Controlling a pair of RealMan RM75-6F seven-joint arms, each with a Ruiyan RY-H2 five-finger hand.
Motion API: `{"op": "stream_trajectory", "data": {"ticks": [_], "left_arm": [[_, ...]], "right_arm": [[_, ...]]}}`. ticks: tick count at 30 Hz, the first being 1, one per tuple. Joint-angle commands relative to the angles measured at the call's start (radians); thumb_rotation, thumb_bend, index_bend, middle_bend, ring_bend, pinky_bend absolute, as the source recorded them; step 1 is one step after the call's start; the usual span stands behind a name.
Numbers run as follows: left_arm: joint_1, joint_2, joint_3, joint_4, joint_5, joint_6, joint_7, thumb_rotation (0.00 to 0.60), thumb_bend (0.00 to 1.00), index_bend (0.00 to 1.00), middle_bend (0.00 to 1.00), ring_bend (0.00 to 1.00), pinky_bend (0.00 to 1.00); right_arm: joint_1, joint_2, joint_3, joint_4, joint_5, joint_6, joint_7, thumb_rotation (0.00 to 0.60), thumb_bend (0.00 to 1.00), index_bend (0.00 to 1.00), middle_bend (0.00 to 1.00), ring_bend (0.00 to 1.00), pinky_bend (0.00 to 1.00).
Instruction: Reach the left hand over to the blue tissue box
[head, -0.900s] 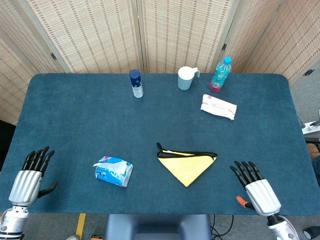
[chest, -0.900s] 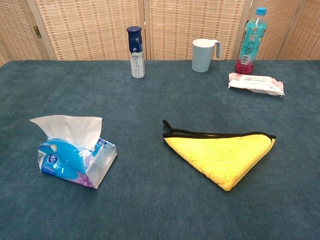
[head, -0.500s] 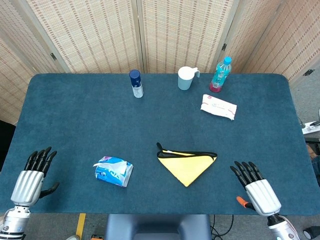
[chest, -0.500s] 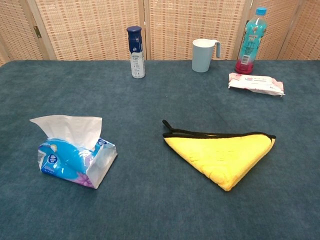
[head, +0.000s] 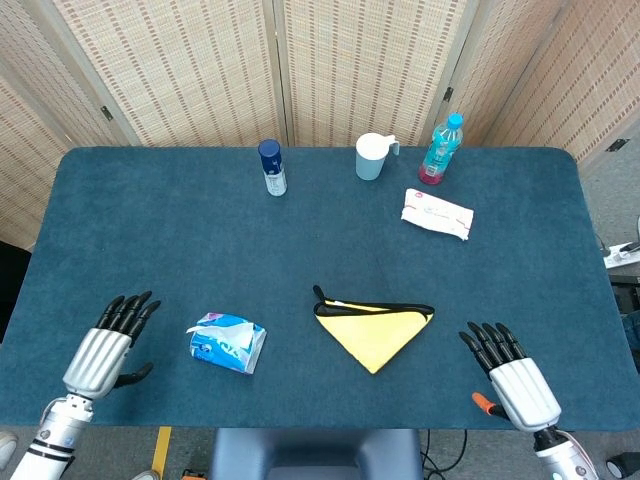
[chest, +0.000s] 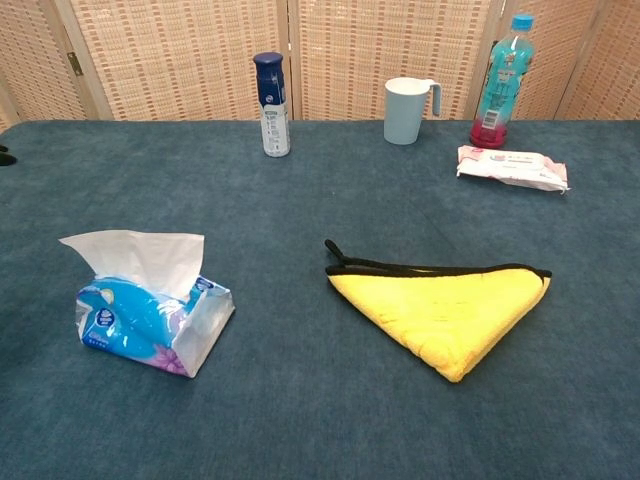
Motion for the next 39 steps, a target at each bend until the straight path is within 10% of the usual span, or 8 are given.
{"op": "stream_trajectory", "data": {"ticks": [1,21,39], "left_arm": [[-0.045,0.007,-0.017,-0.061,-0.026,-0.053,0.065,0.6,0.29,0.05,0.0,0.0,0.09],[-0.205,-0.129,-0.086,-0.102,-0.283,-0.225,0.349,0.6,0.4,0.18,0.0,0.0,0.1],[-0.23,-0.187,-0.055,-0.046,-0.264,-0.19,0.324,0.6,0.65,0.67,0.07,0.0,0.16]], "right_arm": [[0.001,0.001,0.0,0.0,0.001,-0.001,0.001,0.6,0.11,0.0,0.0,0.0,0.0],[0.007,0.012,0.0,-0.002,0.005,-0.006,0.031,0.6,0.11,0.0,0.0,0.0,0.0],[0.009,0.008,-0.005,-0.002,0.005,-0.017,0.02,0.6,0.11,0.0,0.0,0.0,0.0]]}}
